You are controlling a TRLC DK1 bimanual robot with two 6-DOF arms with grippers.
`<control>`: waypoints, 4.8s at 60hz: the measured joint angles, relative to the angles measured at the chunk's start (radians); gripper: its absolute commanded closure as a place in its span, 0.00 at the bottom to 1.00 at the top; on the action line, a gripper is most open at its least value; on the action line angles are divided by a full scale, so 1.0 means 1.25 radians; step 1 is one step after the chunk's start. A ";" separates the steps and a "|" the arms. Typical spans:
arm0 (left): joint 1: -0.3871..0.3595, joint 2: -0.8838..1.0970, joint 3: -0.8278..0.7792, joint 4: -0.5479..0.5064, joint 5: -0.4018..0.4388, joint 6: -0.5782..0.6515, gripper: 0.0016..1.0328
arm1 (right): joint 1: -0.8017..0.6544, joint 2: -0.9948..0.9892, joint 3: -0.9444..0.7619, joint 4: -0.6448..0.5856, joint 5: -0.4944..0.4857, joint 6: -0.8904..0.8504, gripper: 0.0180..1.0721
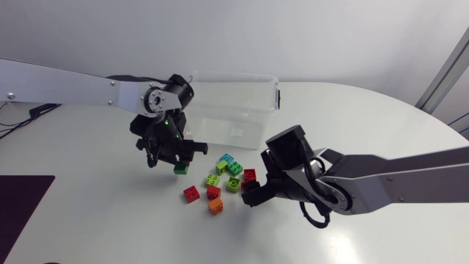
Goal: Place the duplo bricks in the container
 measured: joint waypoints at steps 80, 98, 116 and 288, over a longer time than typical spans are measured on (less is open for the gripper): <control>0.016 0.036 0.395 0.134 -0.047 0.072 0.80 | 0.002 0.230 0.303 -0.335 -0.074 0.005 0.28; 0.034 0.146 0.530 0.113 -0.050 0.084 0.78 | -0.023 0.279 0.360 -0.376 -0.083 0.005 0.41; 0.040 0.217 0.608 0.037 -0.050 0.084 0.08 | -0.033 0.297 0.367 -0.373 -0.083 0.005 0.60; -0.060 -0.114 -0.361 0.338 0.110 0.609 0.12 | -0.102 -0.009 0.412 -0.406 -0.008 -0.006 0.05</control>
